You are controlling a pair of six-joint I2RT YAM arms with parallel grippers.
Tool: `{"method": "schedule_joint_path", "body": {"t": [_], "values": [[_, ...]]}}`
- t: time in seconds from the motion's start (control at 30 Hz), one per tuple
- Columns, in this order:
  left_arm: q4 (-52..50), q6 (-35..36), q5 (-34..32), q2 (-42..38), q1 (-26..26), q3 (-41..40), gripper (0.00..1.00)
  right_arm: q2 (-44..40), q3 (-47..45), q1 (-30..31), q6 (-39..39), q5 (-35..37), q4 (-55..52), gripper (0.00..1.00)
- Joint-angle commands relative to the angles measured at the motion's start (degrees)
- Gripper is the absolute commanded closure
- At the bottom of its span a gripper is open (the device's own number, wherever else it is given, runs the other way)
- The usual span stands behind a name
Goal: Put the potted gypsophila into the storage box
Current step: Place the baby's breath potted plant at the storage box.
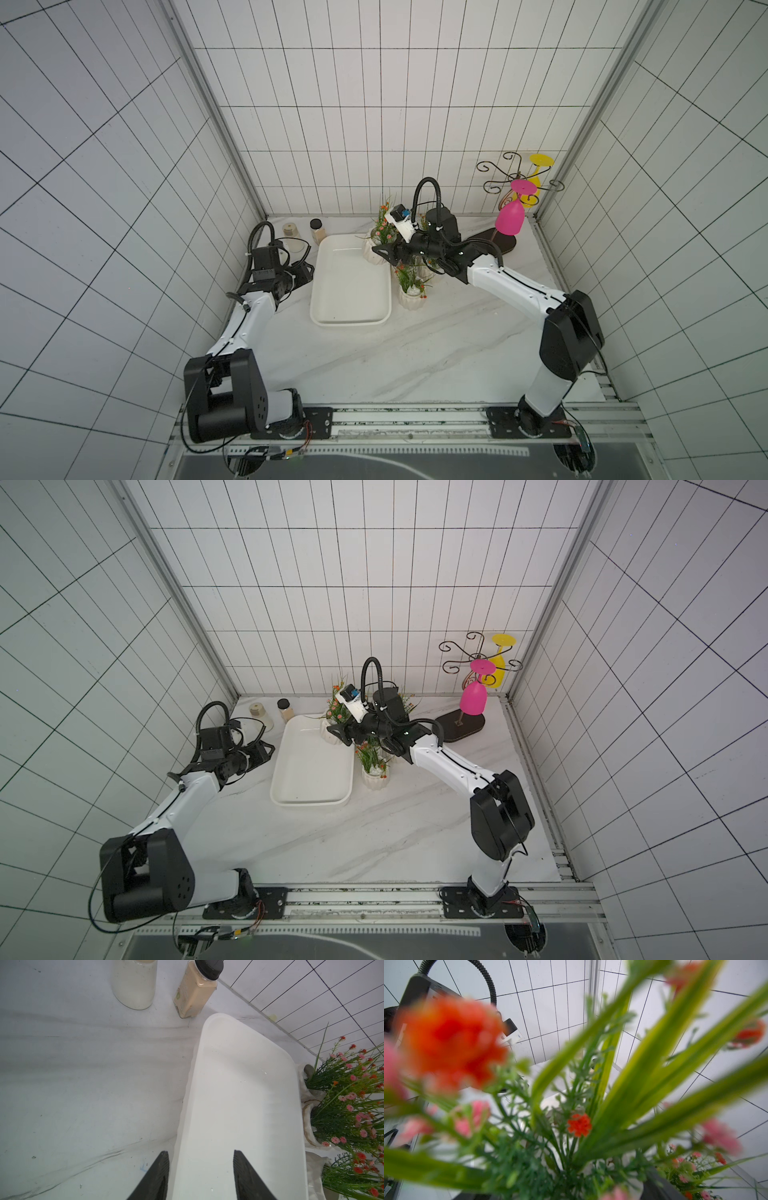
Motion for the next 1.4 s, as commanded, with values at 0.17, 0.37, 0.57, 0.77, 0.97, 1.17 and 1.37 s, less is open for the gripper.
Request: {"method": "schedule_joint_path", "body": {"t": [0.17, 0.37, 0.57, 0.77, 0.97, 1.17, 1.37], "values": [[1.52, -0.98, 3.32, 2.05, 0.85, 0.52, 0.52, 6.96, 14.82, 2.8, 0.43, 2.77, 2.69, 0.45], [2.6, -1.87, 5.15, 2.74, 1.03, -0.17, 0.57, 13.07, 19.24, 4.16, -0.38, 4.99, 2.9, 0.45], [3.61, -2.73, 6.77, 3.75, 1.07, -0.84, 0.6, 18.65, 23.28, 5.13, -0.86, 6.63, 3.01, 0.45], [4.33, -3.37, 7.91, 5.05, 1.05, -1.24, 0.64, 22.74, 25.24, 5.66, -2.27, 8.16, 4.01, 0.45], [4.34, -3.46, 6.95, 5.95, 1.12, -1.23, 0.65, 26.16, 26.24, 5.73, -1.94, 8.76, 5.84, 0.45], [4.91, -4.44, 5.74, 6.06, 1.8, -2.1, 0.65, 29.69, 28.5, 5.96, -1.94, 8.63, 6.9, 0.45], [5.57, -5.21, 7.86, 7.7, 2.21, -2.15, 0.64, 32.96, 31.34, 6.07, -1.85, 8.35, 8.12, 0.45]]}}
